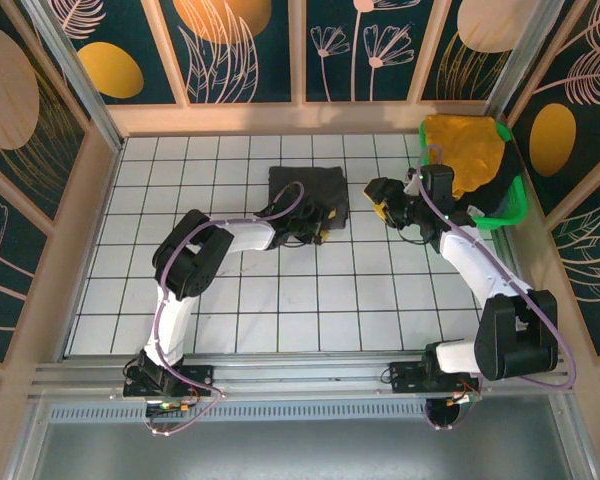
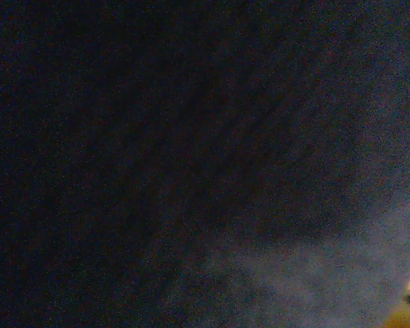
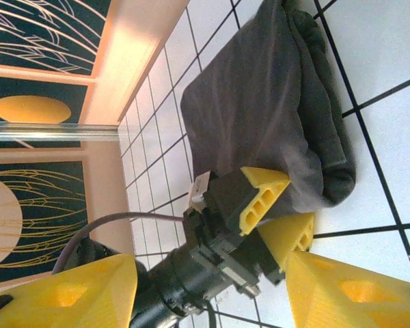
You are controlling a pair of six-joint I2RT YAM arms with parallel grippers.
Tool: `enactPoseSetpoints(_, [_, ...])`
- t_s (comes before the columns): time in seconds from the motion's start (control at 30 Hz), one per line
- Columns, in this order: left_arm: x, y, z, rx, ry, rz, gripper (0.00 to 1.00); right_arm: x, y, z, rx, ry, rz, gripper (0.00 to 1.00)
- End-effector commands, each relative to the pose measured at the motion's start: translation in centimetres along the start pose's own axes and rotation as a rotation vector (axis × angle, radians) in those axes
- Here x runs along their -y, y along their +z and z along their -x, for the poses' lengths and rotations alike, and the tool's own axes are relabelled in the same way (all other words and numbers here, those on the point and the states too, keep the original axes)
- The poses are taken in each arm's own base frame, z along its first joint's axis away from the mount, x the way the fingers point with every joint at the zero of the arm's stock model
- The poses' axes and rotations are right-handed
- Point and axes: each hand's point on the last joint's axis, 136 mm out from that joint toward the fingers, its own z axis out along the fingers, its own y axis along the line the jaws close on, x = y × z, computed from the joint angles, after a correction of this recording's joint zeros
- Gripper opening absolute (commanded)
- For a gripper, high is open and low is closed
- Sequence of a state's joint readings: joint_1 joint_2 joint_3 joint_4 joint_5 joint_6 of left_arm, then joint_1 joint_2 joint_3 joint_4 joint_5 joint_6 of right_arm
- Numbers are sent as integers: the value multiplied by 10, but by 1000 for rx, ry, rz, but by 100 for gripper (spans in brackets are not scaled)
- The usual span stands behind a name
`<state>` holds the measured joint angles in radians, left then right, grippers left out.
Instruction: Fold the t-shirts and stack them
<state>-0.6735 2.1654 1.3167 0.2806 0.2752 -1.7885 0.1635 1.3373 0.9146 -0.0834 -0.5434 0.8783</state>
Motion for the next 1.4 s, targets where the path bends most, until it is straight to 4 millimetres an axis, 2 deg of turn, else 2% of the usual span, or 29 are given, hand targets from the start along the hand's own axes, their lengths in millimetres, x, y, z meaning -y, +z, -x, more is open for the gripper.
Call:
enactPoseSetpoints(0.0, [-13, 17, 19, 66, -95, 15, 34, -19, -9, 6, 11, -25, 51, 60])
enactPoseSetpoints(0.03, [-14, 17, 23, 80, -101, 11, 17, -18, -8, 6, 9, -24, 49, 60])
enactPoseSetpoints(0.07, [-14, 16, 29, 92, -102, 4, 5, -18, -9, 7, 10, -24, 48, 60])
enactPoseSetpoints(0.1, [-16, 13, 37, 109, -104, 3, 0, -18, -8, 8, 9, -23, 45, 59])
enactPoseSetpoints(0.17, [-18, 1, 59, 148, -94, 0, 0, -18, -9, 9, 9, -26, 44, 59])
enactPoseSetpoints(0.27, [-17, -33, 101, 227, -51, -9, 0, -20, -9, 10, 9, -41, 40, 59])
enactPoseSetpoints(0.4, [-11, -87, 171, 293, 26, -49, 0, -20, -7, 10, -1, -40, 46, 59])
enactPoseSetpoints(0.5, [4, -117, 219, 265, 195, -111, 0, -22, -5, 9, -8, -41, 56, 59])
enactPoseSetpoints(0.57, [-1, -134, 250, 248, 305, -66, 0, -23, -3, 8, -12, -44, 63, 59])
enactPoseSetpoints(0.63, [-14, -156, 282, 276, 407, 29, 0, -26, -1, 6, -23, -53, 78, 59])
enactPoseSetpoints(0.73, [-35, -189, 322, 350, 445, 125, 0, -32, 2, 2, -44, -71, 98, 59])
enactPoseSetpoints(0.9, [-50, -215, 361, 367, 518, 178, 0, -37, 8, -5, -71, -96, 106, 59])
enactPoseSetpoints(1.1, [-66, -234, 381, 387, 606, 330, 0, -42, 12, -12, -98, -111, 125, 59])
enactPoseSetpoints(1.2, [-70, -242, 382, 403, 622, 373, 0, -54, 13, -17, -116, -140, 181, 59])
enactPoseSetpoints(1.23, [-69, -245, 382, 411, 625, 378, 4, -61, 13, -19, -121, -154, 209, 59])
enactPoseSetpoints(1.33, [-55, -258, 375, 455, 615, 354, 54, -85, 6, -18, -100, -194, 304, 60])
enactPoseSetpoints(1.37, [-47, -266, 372, 482, 599, 334, 76, -92, 3, -16, -80, -204, 331, 61])
